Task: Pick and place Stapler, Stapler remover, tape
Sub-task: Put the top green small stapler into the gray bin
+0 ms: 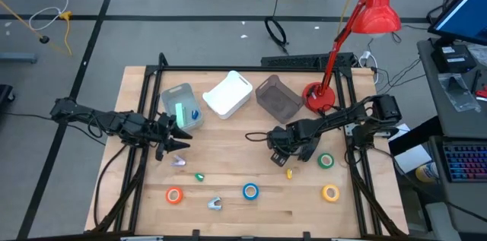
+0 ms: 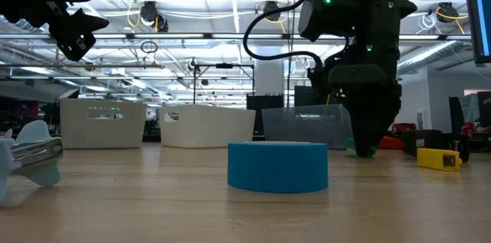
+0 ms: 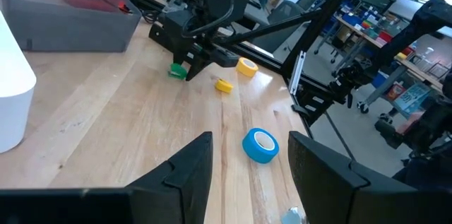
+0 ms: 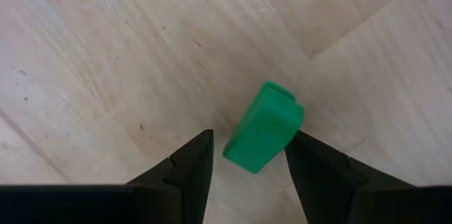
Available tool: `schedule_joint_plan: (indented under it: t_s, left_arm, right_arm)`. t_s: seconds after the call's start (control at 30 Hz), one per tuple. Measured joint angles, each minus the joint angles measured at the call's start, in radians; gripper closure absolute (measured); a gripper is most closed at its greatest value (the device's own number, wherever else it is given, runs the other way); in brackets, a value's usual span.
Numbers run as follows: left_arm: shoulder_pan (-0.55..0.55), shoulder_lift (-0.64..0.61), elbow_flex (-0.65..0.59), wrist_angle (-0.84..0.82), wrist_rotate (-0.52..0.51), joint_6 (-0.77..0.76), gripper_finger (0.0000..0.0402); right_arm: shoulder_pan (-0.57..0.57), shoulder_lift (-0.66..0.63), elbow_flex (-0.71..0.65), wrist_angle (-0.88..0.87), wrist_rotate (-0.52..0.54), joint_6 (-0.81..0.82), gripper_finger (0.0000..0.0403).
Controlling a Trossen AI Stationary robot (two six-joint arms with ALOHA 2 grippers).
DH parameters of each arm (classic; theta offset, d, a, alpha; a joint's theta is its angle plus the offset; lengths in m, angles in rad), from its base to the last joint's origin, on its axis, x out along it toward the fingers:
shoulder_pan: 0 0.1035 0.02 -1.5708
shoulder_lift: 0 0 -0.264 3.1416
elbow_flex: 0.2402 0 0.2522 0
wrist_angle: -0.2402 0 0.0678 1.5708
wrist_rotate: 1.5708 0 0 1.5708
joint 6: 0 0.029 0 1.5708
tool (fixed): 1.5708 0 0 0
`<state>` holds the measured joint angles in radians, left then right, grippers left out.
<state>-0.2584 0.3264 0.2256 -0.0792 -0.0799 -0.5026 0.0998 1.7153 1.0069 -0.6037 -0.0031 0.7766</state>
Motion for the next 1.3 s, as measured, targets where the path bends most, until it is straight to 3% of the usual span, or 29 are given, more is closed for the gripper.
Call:
schedule_joint_plan:
  t_s: [0.63, 1.1, 1.3]
  left_arm:
    - [0.0, 0.0, 0.0, 0.001, 0.0, -0.002, 0.0215]
    - [0.0, 0.0, 0.0, 0.001, 0.0, 0.0, 0.0215]
    - [0.0, 0.0, 0.0, 0.001, 0.0, 0.0, 0.0215]
  right_arm:
    - [0.0, -0.002, -0.001, 0.002, 0.001, 0.053, 0.0236]
    - [-0.001, -0.002, -0.002, -0.021, 0.003, 0.057, 0.0327]
    - [-0.002, -0.003, -0.001, -0.032, -0.018, 0.051, 0.0335]
